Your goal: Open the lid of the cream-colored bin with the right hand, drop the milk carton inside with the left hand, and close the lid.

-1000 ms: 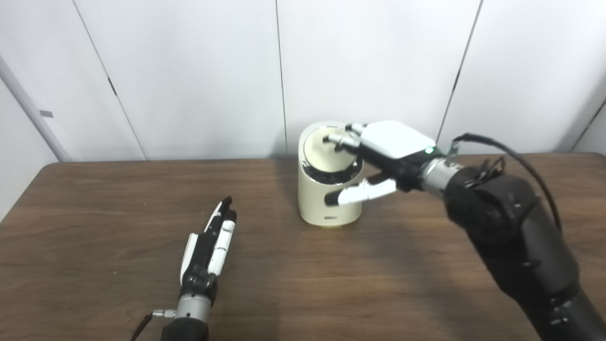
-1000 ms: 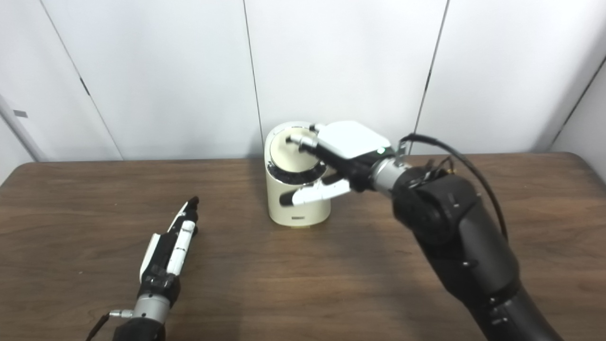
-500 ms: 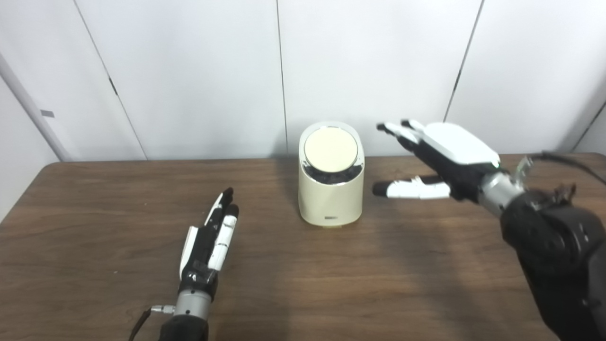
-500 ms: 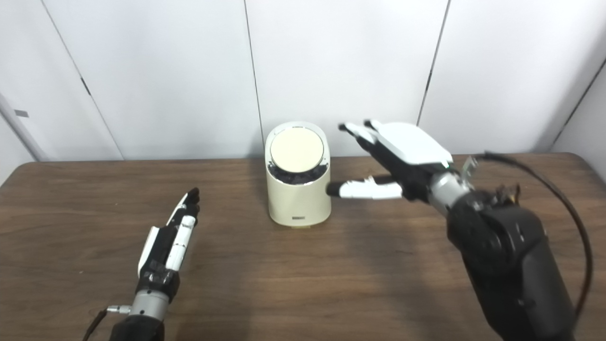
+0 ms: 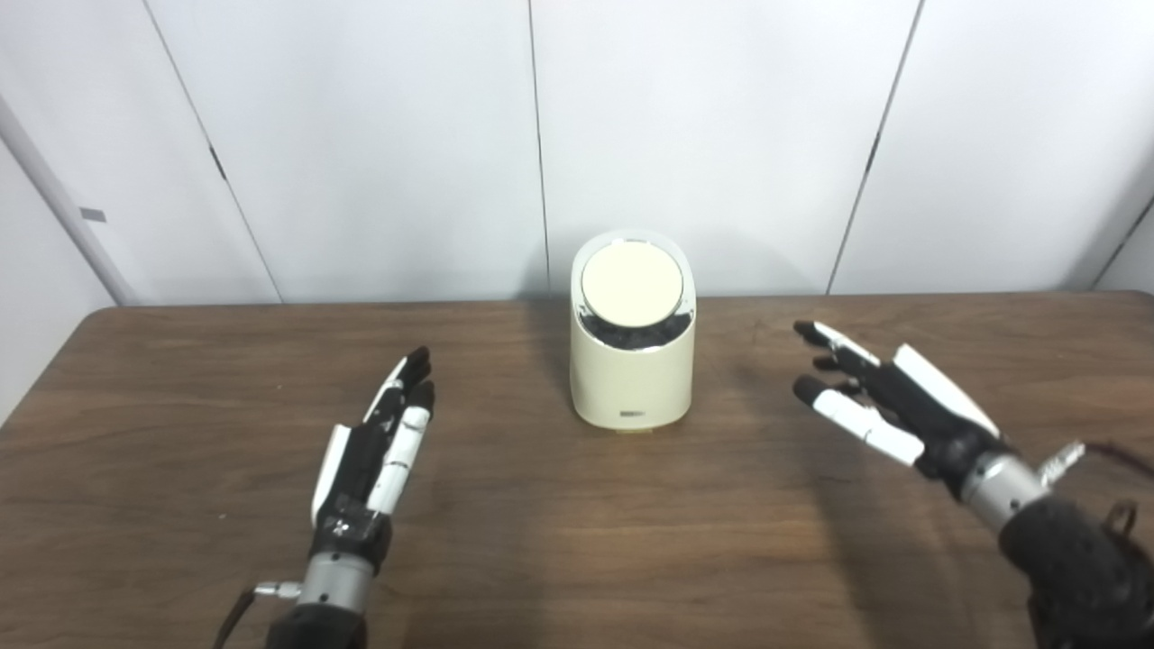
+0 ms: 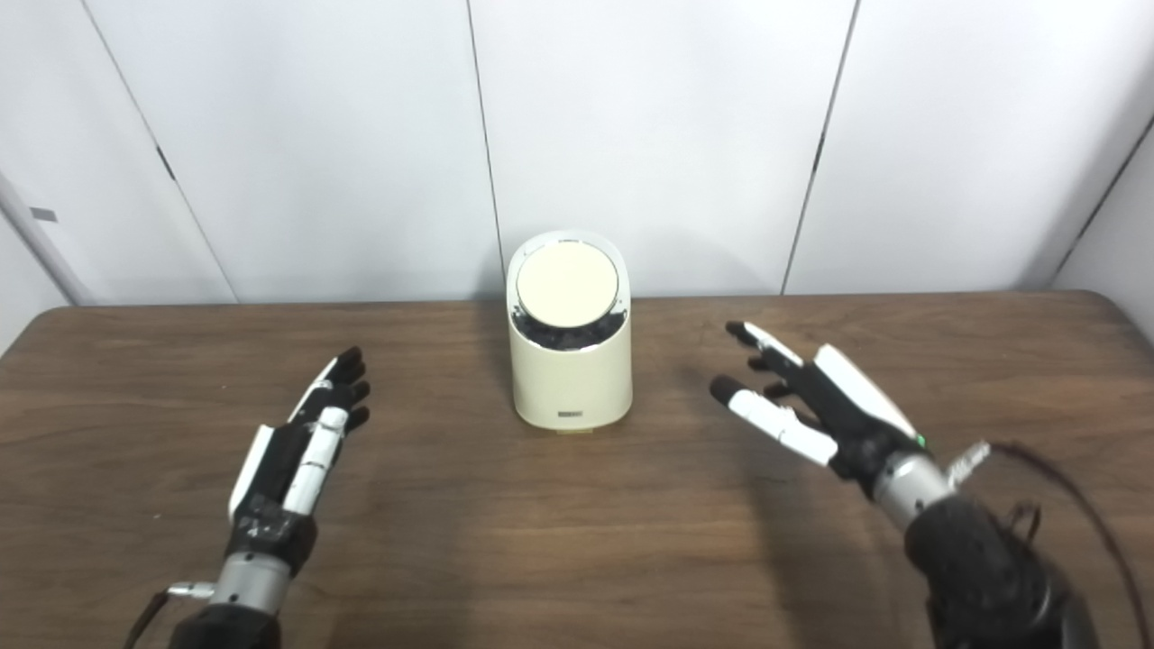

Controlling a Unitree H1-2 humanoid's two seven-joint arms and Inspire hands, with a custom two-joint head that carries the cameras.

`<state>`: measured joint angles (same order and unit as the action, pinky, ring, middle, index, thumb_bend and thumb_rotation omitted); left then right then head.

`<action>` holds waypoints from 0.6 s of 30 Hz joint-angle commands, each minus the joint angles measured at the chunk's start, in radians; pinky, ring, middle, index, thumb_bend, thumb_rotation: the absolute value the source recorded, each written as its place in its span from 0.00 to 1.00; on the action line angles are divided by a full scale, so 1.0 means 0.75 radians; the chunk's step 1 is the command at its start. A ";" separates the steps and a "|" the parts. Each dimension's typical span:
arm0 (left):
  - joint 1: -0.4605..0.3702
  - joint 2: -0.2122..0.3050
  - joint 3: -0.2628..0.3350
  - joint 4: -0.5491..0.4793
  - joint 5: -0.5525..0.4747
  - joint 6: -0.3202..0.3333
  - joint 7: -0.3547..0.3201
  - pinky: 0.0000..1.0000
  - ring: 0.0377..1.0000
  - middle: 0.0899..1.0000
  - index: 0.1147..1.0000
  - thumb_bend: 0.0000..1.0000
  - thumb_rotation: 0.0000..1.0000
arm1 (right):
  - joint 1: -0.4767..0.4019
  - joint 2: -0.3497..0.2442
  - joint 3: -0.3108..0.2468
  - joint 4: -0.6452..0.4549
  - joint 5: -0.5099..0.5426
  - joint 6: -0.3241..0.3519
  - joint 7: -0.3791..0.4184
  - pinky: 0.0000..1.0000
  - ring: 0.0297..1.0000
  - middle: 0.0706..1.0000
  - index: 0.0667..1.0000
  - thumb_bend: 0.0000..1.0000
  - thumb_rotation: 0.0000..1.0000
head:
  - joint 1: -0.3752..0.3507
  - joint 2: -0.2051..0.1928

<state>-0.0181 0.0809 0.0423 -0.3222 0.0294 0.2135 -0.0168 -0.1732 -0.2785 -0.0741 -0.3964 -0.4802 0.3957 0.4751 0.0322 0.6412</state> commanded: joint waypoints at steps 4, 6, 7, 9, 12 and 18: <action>0.037 0.039 0.045 -0.068 -0.092 -0.014 -0.038 0.96 0.96 0.98 0.99 0.54 0.81 | 0.057 0.120 -0.079 -0.005 0.165 -0.064 -0.219 0.81 0.88 0.91 0.90 0.56 1.00 | 0.004 0.015; 0.061 0.040 0.063 -0.069 -0.129 -0.034 -0.046 0.98 0.97 0.98 1.00 0.52 0.79 | 0.090 0.166 -0.114 0.032 0.268 -0.122 -0.278 0.82 0.89 0.92 0.91 0.56 0.98 | 0.005 0.018; 0.075 0.040 0.070 -0.068 -0.136 -0.050 -0.047 0.98 0.97 0.98 1.00 0.51 0.79 | 0.106 0.188 -0.127 0.047 0.304 -0.140 -0.309 0.83 0.90 0.93 0.91 0.55 0.97 | 0.009 0.017; 0.099 0.038 0.086 -0.062 -0.158 -0.083 -0.049 0.96 0.96 0.97 0.99 0.49 0.79 | 0.138 0.221 -0.140 0.071 0.346 -0.191 -0.372 0.83 0.91 0.93 0.90 0.55 0.94 | 0.003 0.028; 0.125 0.040 0.102 -0.051 -0.171 -0.117 -0.049 0.97 0.97 0.98 0.99 0.49 0.80 | 0.174 0.255 -0.148 0.103 0.404 -0.257 -0.438 0.85 0.93 0.94 0.91 0.49 0.92 | -0.001 0.028; 0.155 0.039 0.104 -0.009 -0.142 -0.168 -0.038 0.96 0.96 0.97 0.99 0.52 0.78 | 0.227 0.233 -0.112 0.091 0.423 -0.305 -0.486 0.89 0.94 0.95 0.92 0.50 0.95 | -0.024 0.042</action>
<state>0.1051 0.1045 0.1171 -0.3158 -0.0805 0.1342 -0.0494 0.0171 -0.0908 -0.1606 -0.2992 -0.1760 0.2242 0.1288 0.0138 0.6719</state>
